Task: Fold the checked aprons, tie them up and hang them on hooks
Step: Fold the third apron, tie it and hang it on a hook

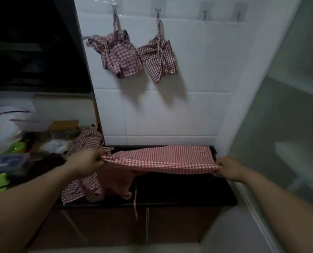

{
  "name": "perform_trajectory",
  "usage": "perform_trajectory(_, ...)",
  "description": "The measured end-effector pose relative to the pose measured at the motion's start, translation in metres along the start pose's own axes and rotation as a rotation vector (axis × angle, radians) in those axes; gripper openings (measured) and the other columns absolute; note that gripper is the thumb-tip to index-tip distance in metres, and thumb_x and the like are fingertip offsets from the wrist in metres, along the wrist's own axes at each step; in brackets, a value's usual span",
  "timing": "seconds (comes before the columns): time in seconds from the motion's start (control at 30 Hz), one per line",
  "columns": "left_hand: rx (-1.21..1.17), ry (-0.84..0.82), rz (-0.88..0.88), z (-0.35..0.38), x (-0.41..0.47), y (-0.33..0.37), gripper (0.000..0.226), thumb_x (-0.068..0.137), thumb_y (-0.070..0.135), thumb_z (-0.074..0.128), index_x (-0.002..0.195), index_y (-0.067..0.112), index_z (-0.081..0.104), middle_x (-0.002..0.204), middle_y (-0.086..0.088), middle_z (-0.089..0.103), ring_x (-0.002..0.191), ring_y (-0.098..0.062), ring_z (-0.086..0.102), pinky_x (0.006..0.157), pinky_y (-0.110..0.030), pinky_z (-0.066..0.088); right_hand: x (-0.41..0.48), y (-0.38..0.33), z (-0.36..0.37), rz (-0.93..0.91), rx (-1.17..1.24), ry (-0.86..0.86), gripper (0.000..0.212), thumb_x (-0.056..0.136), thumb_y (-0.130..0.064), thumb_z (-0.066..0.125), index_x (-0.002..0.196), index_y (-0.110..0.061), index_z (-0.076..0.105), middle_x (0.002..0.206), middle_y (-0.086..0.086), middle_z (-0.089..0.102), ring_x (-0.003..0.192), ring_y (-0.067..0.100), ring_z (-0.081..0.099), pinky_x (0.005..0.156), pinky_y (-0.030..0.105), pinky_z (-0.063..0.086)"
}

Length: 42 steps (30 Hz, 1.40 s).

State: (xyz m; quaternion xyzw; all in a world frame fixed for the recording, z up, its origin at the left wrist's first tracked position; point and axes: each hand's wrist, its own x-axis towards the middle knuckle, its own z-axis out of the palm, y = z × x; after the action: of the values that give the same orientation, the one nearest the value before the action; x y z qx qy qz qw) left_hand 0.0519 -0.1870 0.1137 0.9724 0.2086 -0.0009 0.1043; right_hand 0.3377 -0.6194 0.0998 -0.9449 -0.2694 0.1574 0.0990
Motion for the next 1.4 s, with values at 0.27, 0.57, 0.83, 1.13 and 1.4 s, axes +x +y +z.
perform_trajectory(0.27,-0.118,0.095,-0.165,0.031,0.068,-0.004,0.026,0.096,0.037,0.063,0.074,0.025,0.053,0.078,0.001,0.061,0.074,-0.022,0.058,0.063,-0.033,0.039,0.041,0.008,0.025,0.116,-0.057,-0.032,0.012,0.085,-0.034,0.066,0.088,-0.028,0.057,0.120,0.006,0.070,0.109,0.026,0.065,0.086,0.031,0.050)
perform_trajectory(0.57,0.092,0.285,-0.296,0.085,0.222,0.048,0.051,0.087,0.028,0.070,0.133,0.009,0.058,0.131,-0.024,0.060,0.120,-0.045,0.056,0.099,-0.056,0.046,0.197,0.034,0.011,0.278,0.312,0.052,0.066,0.081,-0.042,0.075,0.137,-0.016,0.052,0.133,0.012,0.061,0.116,0.030,0.062,0.097,0.036,0.052)
perform_trajectory(0.83,0.103,-0.335,0.287,0.195,0.271,0.173,0.069,0.096,0.049,0.056,0.159,0.031,0.035,0.161,0.000,0.041,0.143,-0.023,0.044,0.120,-0.041,0.036,0.215,0.082,0.078,0.511,0.544,-0.400,0.082,0.091,-0.066,0.061,0.154,-0.017,0.044,0.158,0.011,0.045,0.137,0.028,0.051,0.111,0.031,0.043)
perform_trajectory(1.13,-0.081,-0.336,0.352,0.244,0.353,0.236,0.065,0.095,0.056,0.059,0.149,0.021,0.047,0.147,-0.008,0.052,0.132,-0.028,0.052,0.110,-0.039,0.043,0.235,0.087,0.117,0.645,0.812,-0.201,0.069,0.094,-0.057,0.063,0.145,-0.011,0.055,0.138,0.012,0.063,0.096,0.022,0.064,0.079,0.029,0.055)
perform_trajectory(1.4,0.123,-0.085,0.479,0.285,0.389,0.260,0.056,0.097,0.039,0.055,0.145,0.010,0.050,0.148,-0.014,0.046,0.132,-0.035,0.045,0.111,-0.044,0.035,0.241,0.100,0.133,0.563,0.527,-0.131,0.081,0.095,-0.077,0.017,0.149,-0.028,0.053,0.150,0.001,0.055,0.126,0.021,0.059,0.111,0.038,0.044)
